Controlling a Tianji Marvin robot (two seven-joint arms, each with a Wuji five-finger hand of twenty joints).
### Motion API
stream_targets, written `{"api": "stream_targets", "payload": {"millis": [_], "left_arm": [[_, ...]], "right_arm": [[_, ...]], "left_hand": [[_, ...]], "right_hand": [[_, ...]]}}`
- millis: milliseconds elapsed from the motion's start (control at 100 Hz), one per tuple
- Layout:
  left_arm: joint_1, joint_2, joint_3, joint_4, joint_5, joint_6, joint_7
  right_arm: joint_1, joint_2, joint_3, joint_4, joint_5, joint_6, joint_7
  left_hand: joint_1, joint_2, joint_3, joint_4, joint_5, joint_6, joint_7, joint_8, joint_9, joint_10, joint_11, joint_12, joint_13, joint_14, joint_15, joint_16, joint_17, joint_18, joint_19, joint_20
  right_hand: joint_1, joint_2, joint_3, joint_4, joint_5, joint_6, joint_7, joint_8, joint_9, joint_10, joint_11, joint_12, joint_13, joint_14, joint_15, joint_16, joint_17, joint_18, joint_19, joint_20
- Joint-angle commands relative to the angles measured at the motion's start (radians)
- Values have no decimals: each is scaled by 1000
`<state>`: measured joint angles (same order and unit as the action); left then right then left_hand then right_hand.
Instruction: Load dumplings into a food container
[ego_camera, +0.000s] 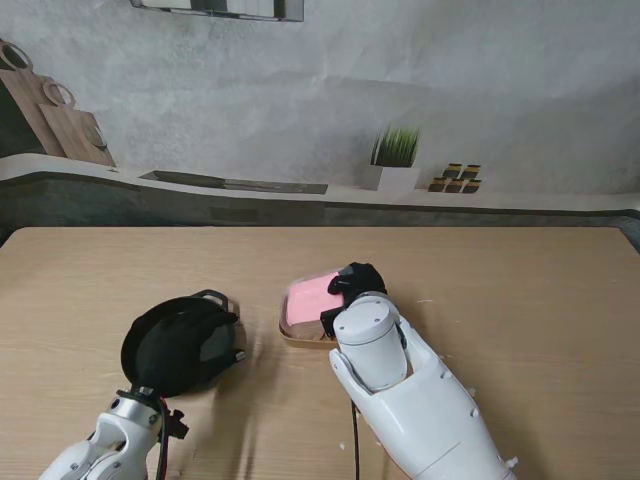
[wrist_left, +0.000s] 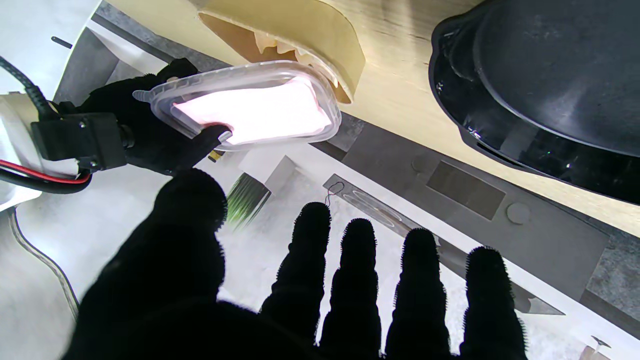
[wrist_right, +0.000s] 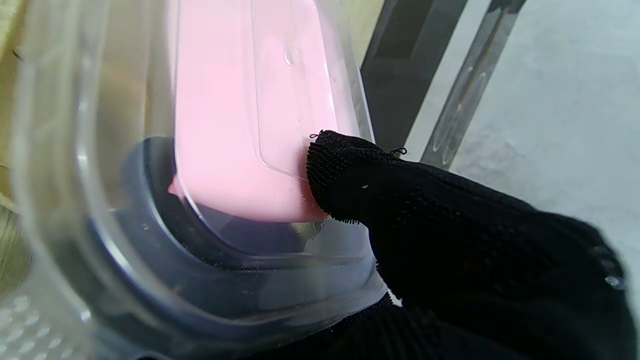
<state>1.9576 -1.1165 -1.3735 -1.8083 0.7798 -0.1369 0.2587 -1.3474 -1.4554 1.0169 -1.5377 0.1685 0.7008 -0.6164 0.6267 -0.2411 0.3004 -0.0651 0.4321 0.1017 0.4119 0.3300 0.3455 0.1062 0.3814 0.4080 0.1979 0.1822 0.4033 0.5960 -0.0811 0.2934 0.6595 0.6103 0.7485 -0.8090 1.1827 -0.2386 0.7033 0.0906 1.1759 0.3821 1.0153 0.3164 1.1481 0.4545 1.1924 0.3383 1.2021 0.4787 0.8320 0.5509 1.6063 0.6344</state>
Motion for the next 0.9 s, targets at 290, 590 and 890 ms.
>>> {"api": "stream_targets", "payload": {"millis": [290,590,890], "left_arm": [[-2,-5,3,-2,-10,15,-20],[-2,-6,-1,0,-11,14,-16],[-4,-5,0,1,-11,10,-17]], "right_arm": [[14,-42,7,44,67,17,-31],[22,-46,2,46,71,20,-35],[34,-56,-8,93,40,35,-39]], "left_hand": [[37,36,-28,40,-37,37,-12,-20,-35,17,0,-6,-45,-1,-3,-9,-10,12,-27,-1],[40,26,-22,42,-30,49,-12,-24,-37,18,3,-5,-46,2,0,-7,-10,11,-23,7],[37,24,-15,42,-26,55,-13,-26,-37,17,3,-5,-46,-1,0,-8,-10,11,-22,13]], "right_hand": [[82,47,52,-19,-2,-86,76,8,-2,0,43,-4,55,54,52,13,-8,-91,61,27],[79,49,49,-19,-4,-91,79,6,0,-3,42,-5,59,47,48,15,-3,-85,57,25],[79,57,38,-19,-15,-81,79,2,-7,0,41,-11,53,48,46,17,0,-87,55,24]]}}
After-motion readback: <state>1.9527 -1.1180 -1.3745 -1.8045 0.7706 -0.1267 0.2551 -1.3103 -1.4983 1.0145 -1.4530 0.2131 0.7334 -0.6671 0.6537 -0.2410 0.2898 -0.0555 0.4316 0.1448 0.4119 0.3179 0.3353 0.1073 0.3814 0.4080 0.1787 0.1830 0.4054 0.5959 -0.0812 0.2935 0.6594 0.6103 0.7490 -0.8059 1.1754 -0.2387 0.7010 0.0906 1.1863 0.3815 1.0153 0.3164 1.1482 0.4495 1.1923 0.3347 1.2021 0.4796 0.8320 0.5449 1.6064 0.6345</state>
